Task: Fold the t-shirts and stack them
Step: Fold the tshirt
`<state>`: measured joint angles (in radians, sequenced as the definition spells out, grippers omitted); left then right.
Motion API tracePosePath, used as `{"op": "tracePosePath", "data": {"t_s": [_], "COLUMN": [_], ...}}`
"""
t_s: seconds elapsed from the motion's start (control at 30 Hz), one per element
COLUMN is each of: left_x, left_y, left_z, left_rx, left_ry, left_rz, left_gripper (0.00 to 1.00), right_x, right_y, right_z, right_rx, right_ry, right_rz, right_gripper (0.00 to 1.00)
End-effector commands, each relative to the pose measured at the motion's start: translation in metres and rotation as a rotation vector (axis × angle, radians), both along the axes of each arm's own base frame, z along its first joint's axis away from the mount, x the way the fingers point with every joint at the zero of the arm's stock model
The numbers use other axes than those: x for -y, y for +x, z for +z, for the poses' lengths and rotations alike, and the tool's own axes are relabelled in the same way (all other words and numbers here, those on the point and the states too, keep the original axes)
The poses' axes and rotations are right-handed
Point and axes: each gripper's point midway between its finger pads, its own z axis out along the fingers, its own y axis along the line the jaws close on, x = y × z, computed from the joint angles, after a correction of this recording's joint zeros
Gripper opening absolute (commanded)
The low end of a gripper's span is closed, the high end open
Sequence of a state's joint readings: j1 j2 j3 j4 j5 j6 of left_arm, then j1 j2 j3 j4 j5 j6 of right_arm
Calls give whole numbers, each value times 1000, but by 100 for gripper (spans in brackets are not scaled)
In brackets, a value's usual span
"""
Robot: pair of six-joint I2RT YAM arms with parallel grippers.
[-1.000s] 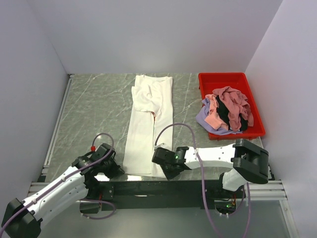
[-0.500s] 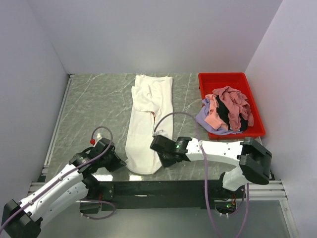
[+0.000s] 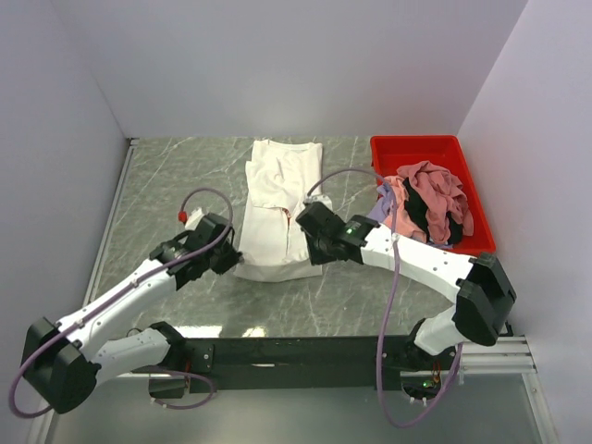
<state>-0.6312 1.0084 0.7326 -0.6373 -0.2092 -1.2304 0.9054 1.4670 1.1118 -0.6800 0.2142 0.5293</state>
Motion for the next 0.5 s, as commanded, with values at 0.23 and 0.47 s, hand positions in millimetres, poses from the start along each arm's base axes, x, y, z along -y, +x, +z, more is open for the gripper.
{"op": "tracePosePath", "data": {"t_s": [0.23, 0.47], "left_x": [3, 4], "left_y": [87, 126], "left_z": [55, 55], "left_rx": [188, 201], "left_ry": [32, 65], "left_rz": [28, 30], "left_gripper": [1, 1], "right_x": [9, 12], "right_y": [67, 88], "right_z": [40, 33], "right_rx": [121, 98], "right_ry": [9, -8], "right_rz": [-92, -120], "right_gripper": [0, 0]}}
